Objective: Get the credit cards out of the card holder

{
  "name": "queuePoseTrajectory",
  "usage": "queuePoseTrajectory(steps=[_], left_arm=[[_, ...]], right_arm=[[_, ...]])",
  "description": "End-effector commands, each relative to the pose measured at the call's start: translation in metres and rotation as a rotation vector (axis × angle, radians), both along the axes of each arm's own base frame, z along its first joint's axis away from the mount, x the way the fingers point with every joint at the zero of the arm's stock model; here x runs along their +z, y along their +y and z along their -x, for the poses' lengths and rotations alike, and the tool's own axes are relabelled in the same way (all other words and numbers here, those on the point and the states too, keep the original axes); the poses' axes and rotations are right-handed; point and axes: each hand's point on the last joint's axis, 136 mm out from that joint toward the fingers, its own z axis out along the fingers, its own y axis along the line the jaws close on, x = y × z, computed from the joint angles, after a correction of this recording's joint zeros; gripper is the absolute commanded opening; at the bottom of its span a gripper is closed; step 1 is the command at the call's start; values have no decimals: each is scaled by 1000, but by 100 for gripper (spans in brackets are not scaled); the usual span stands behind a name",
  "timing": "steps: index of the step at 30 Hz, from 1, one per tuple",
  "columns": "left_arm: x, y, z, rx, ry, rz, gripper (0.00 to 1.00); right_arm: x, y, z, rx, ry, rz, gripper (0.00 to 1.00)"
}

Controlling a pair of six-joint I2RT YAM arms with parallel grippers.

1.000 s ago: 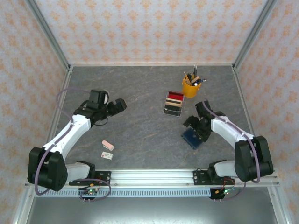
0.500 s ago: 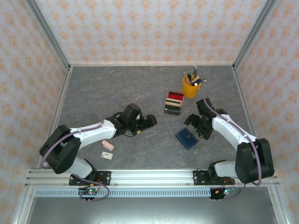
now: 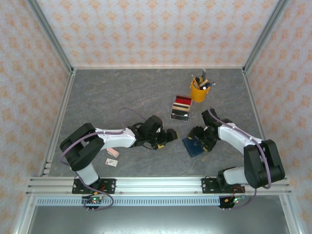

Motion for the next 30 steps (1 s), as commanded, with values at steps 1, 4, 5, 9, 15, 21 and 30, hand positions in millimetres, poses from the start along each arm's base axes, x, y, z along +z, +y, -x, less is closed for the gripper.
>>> queuePoseTrajectory(steps=[1,4,5,9,15,21,30], left_arm=[[15,-6,4,21,-22,27,83],[14,-12,7,29,-14,52,79],[15,-16,6,31,-11,63,77],[15,-36,9,10,-2,87,66],[5,-44,5,19,2,49,54],[-8,-42,0,29,5,-3,50],[-25,-34,-10,59,20,-42,48]], right_arm=[[8,34,2,8,-22,-178,80],[17,43,1,21,-50,-240,78],[20,43,1,30,-62,-245,77],[25,30,5,88,-84,-153,72],[17,14,11,128,-83,-55,58],[13,17,7,168,-72,-54,42],[0,16,8,182,-30,-34,33]])
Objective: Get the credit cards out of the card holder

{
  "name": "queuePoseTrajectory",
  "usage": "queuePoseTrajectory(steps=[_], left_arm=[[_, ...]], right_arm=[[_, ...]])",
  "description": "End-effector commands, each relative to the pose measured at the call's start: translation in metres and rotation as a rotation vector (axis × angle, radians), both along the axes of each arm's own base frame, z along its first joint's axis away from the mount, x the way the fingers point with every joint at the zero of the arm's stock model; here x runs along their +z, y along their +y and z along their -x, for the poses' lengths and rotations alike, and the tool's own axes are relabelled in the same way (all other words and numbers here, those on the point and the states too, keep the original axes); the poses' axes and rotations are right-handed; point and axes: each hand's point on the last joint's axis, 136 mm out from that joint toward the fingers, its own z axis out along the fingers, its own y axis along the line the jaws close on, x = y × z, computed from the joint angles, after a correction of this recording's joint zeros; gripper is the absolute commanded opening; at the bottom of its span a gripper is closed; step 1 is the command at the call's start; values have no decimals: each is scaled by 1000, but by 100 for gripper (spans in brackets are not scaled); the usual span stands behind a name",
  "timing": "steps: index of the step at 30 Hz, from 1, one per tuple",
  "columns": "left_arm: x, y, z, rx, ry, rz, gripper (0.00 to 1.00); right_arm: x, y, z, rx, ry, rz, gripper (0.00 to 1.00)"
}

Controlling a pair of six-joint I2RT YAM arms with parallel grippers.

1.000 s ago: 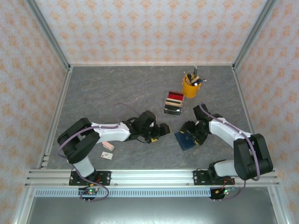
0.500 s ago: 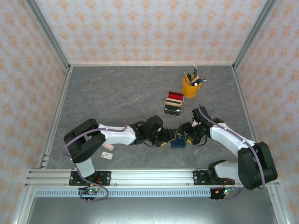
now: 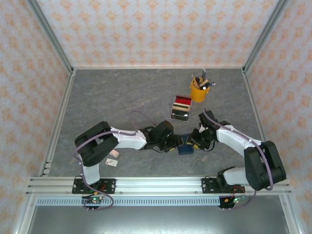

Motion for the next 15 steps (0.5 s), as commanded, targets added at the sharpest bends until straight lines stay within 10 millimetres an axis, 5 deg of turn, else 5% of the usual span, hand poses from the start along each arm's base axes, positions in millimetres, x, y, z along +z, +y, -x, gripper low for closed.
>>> queuePoseTrajectory(steps=[1,15], left_arm=[[0,2,-13,31,-15,-10,48],[19,-28,-33,9,-62,222,42]], right_arm=[[-5,-5,1,14,13,40,33],[-2,7,-7,38,7,-17,30]])
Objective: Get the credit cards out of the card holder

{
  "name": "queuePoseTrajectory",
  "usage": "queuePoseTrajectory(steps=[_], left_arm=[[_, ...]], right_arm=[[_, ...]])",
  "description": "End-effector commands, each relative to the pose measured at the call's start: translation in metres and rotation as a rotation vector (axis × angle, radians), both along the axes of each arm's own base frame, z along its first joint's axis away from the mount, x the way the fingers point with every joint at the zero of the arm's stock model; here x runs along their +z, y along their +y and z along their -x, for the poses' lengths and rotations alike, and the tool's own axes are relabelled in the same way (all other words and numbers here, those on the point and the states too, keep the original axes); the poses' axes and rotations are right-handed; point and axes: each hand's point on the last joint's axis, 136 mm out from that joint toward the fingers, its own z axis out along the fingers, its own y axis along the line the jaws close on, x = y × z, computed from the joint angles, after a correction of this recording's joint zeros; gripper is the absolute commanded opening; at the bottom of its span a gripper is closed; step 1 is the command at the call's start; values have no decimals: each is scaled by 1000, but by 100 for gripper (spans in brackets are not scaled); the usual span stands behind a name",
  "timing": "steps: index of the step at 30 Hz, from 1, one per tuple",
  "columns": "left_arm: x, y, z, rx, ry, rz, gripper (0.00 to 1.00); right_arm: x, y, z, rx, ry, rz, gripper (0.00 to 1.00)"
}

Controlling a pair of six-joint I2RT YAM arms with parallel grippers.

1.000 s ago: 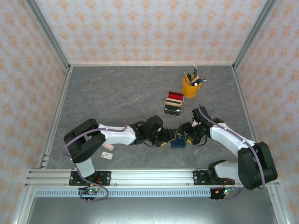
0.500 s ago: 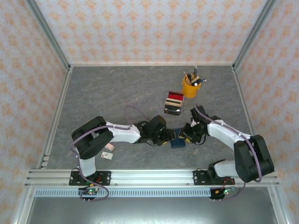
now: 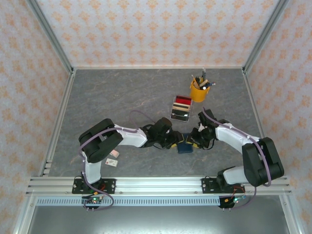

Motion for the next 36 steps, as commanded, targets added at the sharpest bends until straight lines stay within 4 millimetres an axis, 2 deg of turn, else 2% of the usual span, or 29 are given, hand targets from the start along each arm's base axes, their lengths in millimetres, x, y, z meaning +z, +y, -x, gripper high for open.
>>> queuePoseTrajectory(steps=[1,6,8,9,14,19,23,29,33,36], left_arm=[[20,-19,-12,-17,-81,121,41],[28,-21,-12,-46,-116,134,30],[25,-18,-13,-50,-128,114,22],[32,-16,-13,-52,-144,111,18],[38,9,-13,-49,-198,33,2],[53,46,-12,-48,-264,-61,0],[69,81,-15,-39,-313,-146,0],[94,129,-29,-1,-358,-215,0],[103,148,-37,12,-365,-224,0],[106,154,-41,12,-363,-224,0]], right_arm=[[0,5,-2,23,-3,-15,30],[5,8,-4,24,-12,-35,30],[9,7,-5,24,-23,-29,31],[11,5,-7,21,-32,-19,32],[34,-9,-15,43,-108,83,40],[65,-2,-24,94,-196,80,49],[86,21,-39,150,-278,51,55],[104,83,-60,258,-336,-53,58],[118,121,-77,264,-388,-164,53],[125,142,-84,282,-403,-203,51]])
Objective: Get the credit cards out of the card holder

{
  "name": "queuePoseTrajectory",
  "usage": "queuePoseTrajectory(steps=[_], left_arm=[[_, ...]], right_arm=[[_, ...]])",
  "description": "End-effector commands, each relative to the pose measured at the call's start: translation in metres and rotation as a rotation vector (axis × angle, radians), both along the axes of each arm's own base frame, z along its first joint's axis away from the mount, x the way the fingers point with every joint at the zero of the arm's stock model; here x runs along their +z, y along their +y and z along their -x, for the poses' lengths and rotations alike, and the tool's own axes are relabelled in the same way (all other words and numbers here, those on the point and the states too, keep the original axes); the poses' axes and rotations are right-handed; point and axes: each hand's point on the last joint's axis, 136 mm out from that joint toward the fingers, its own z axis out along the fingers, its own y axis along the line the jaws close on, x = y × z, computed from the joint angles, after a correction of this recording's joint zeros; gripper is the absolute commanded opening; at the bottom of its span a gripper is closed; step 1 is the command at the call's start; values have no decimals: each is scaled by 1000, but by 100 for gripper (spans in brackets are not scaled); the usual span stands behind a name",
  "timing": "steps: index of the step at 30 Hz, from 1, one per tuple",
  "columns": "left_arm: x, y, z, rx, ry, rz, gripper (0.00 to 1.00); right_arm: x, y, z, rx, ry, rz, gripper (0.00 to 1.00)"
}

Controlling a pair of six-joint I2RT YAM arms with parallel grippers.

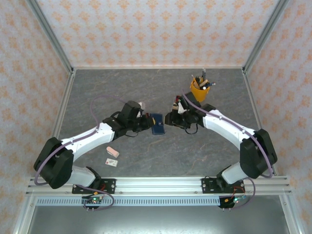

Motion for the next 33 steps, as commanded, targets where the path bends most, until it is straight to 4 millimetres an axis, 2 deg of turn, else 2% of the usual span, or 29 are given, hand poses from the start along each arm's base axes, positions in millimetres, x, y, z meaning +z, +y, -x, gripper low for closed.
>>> queuePoseTrajectory(steps=[1,5,8,16,23,33], left_arm=[[10,6,0,-42,-17,-25,0],[13,8,-5,-47,-24,-32,0],[14,7,-7,-42,-30,-28,0],[14,6,-11,-27,-34,-17,0],[13,9,-16,0,-42,-24,0],[12,11,-19,23,-48,-32,0]], right_arm=[[27,35,-20,24,-65,-107,50],[23,55,-21,64,-43,-111,46],[16,61,-21,76,-26,-101,45],[-2,63,-15,101,22,-65,36],[-5,67,-7,133,35,-58,38],[-19,57,-2,121,59,2,34]])
